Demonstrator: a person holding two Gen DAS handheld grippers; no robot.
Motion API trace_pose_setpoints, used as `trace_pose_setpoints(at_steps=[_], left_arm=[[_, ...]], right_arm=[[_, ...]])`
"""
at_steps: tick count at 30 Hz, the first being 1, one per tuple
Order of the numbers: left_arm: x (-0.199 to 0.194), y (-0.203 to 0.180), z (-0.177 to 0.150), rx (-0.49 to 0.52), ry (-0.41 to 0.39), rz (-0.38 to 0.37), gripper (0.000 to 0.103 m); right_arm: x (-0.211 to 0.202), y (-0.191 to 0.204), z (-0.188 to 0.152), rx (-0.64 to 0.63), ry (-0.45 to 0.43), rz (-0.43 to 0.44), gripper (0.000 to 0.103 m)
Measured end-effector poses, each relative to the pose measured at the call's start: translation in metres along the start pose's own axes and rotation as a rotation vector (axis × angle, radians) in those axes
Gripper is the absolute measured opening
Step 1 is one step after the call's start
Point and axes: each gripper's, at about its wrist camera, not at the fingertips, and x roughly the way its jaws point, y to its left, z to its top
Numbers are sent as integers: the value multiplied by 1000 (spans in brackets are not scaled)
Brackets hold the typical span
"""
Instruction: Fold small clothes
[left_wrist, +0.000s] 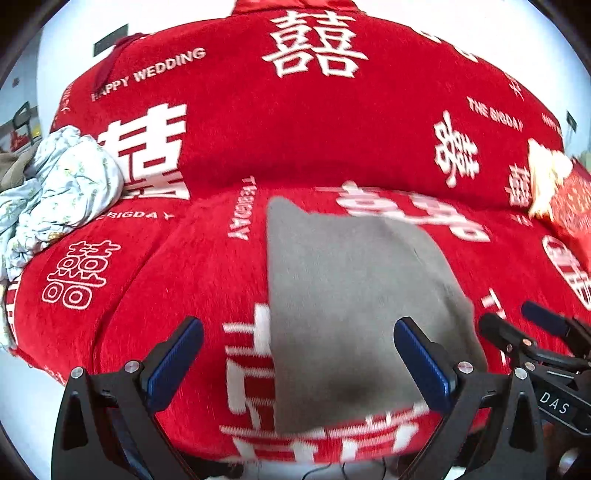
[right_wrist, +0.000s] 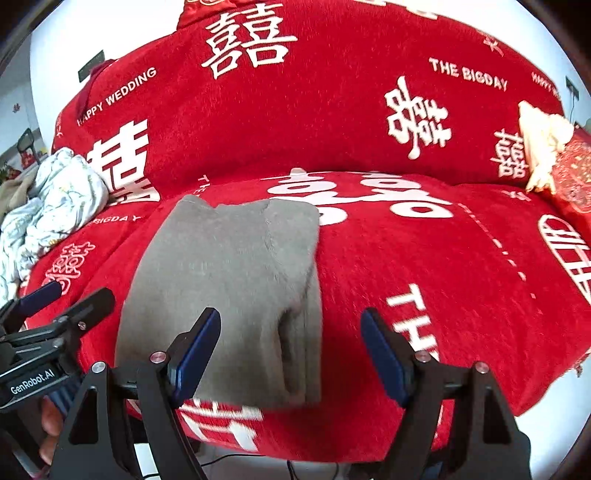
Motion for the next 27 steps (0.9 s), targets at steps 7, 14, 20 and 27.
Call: trace_pose_setpoints(at_steps=[7,14,20,27], left_arm=[[-37,-6,-33,7,-121,146,103],[-62,-10,-40,40,-136,129,103],[-75,-23,-43,90,-172,117,103],[-70,-18,-45,56,-139,97,103]], right_arm=[[-42,2,-29,12,-58,-6,82],[-60,20,-54,-57,-70,-1,82],[-64,26,-57,-78,-75,-8,82],[-66,28,-58,-89,-74,-19,82]])
